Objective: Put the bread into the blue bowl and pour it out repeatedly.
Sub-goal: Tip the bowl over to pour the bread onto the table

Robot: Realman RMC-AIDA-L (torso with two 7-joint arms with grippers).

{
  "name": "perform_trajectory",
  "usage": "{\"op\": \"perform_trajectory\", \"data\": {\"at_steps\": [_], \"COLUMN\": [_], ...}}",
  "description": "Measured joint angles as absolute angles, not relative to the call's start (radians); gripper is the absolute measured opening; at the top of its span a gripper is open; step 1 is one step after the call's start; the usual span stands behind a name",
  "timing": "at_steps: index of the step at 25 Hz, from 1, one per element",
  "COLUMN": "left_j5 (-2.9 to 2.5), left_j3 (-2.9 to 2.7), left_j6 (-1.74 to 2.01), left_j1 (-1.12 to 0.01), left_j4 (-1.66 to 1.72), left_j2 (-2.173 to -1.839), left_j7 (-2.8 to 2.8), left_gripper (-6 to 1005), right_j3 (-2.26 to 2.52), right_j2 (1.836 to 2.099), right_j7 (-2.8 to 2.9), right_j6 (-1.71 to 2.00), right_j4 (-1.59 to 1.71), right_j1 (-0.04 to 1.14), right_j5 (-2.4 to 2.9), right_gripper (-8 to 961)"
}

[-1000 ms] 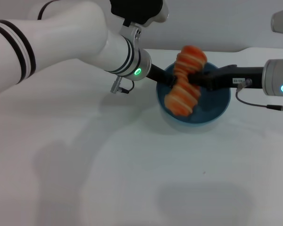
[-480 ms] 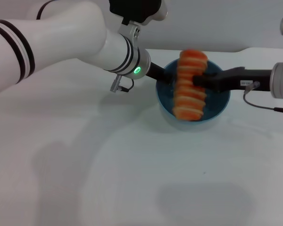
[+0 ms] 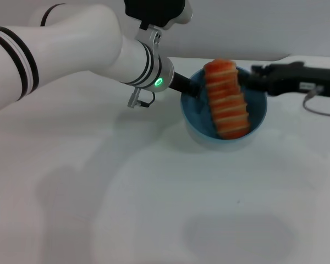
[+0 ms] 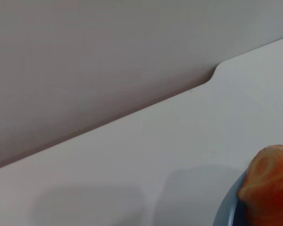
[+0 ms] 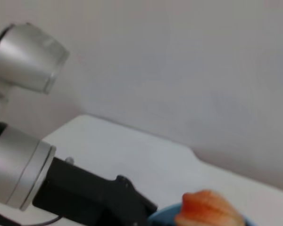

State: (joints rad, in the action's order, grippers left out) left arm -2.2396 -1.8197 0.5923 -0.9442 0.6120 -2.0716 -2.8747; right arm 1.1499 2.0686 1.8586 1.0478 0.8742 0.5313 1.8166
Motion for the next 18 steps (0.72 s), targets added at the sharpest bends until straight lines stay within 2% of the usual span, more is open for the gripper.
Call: {"op": "perform_trajectory", "data": {"at_steps": [10,16,18], "left_j5": [-2.240,-2.240,-2.239], "left_j3": [-1.821,-1.824,-1.823], "left_j6": [0.549,0.515,0.513], "left_j1": [-0.935,-0.923,-0.922], "left_j4": [0.611,0.611,0.615], "left_j2": [-2.069,-2.070,-2.071], "left_j7": [-2.868,-2.868,-2.867], "left_gripper": [-2,-2,-1], "right_j3": [0.867,0.773,0.757], "right_j2": [2.068,2.070,2.071], "right_j7": [1.524,1.292,1.105], "right_j6": [1.031,0.975,0.964], "right_j4": [0.879,0.735,0.653], "right_j1": [0.427,0.406,0.403], "right_j5": [1.720,1.618,1.519], "right_gripper": [458,463,537]}}
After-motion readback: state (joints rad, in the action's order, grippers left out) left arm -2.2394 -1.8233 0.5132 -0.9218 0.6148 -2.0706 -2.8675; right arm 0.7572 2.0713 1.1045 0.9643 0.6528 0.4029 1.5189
